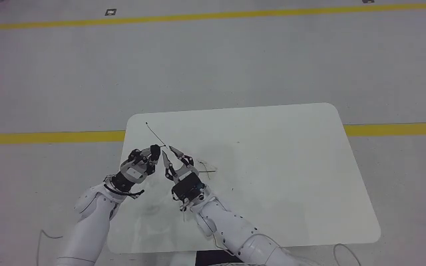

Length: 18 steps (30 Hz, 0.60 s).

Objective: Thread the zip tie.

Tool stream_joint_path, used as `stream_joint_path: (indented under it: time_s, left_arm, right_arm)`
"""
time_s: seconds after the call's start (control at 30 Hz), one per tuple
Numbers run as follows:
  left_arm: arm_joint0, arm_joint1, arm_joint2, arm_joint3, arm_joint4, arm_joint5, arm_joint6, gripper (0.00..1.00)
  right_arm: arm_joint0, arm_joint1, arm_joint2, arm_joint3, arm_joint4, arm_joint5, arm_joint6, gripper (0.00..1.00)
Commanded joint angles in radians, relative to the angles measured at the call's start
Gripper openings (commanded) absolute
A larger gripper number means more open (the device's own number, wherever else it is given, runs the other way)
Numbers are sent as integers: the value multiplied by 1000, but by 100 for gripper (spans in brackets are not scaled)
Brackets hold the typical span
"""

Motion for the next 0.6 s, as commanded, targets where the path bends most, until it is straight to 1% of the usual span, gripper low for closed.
stream_joint_path:
  time_s: [0.0,0.3,0.57]
  left_arm:
    - [0,0,0,0,0,0,0,0]
    - [0,0,0,0,0,0,0,0]
    - [0,0,0,0,0,0,0,0]
  right_arm:
    - [2,-1,-1,2,1,2,0,14]
    - [8,-3,-7,6,6,5,0,10]
    - [13,-4,-11,10,10,7,1,11]
